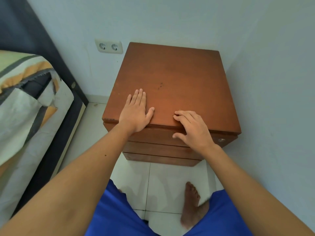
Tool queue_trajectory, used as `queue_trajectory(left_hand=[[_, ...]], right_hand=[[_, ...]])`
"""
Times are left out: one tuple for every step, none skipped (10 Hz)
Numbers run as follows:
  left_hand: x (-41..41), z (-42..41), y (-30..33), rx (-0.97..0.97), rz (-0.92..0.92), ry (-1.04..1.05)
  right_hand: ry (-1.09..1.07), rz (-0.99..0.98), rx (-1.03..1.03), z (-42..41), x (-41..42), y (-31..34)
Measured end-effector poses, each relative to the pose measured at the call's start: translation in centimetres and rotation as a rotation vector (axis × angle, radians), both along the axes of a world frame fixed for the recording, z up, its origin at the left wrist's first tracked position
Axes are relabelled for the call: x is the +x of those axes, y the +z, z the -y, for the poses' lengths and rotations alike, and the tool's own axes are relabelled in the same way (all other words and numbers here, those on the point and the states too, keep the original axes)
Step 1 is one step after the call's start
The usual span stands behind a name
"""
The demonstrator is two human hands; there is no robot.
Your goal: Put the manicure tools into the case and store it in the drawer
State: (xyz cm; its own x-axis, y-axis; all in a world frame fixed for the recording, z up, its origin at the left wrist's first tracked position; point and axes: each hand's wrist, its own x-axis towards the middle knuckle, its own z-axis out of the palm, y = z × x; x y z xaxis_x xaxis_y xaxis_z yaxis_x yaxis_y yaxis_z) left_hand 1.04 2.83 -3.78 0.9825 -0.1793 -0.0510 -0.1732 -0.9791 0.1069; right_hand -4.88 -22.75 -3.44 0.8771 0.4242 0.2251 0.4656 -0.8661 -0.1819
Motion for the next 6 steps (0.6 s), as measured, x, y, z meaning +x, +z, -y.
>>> queue_trajectory(left_hand=[[0.2,0.0,-0.3,0.001,-0.005,0.0],[0.2,0.0,-0.2,0.006,-0.003,0.0],[0.1,0.0,-0.4,0.004,0.002,-0.005],[0.1,-0.1,-0.2,-0.011,-0.002,-0.012],[0.1,-0.2,-0.1,-0.026,0.005,-0.015],[0.0,-0.2,-0.1,-0.042,0.012,-0.025]], right_hand=[[-0.013,0.033,0.019,-0.2,0.4,-0.3],[-0.017,0.042,0.026,-0.3,0.3,-0.2],[-0.044,-0.005,0.129,-0.4,0.5,0.7],[-0.177,-0.08,0.22,-0.9,1.9,1.7],[-0.323,-0.178,0.161,-0.8,3.8,1.6],[-0.372,-0.225,0.044,-0.8,4.6,1.0]])
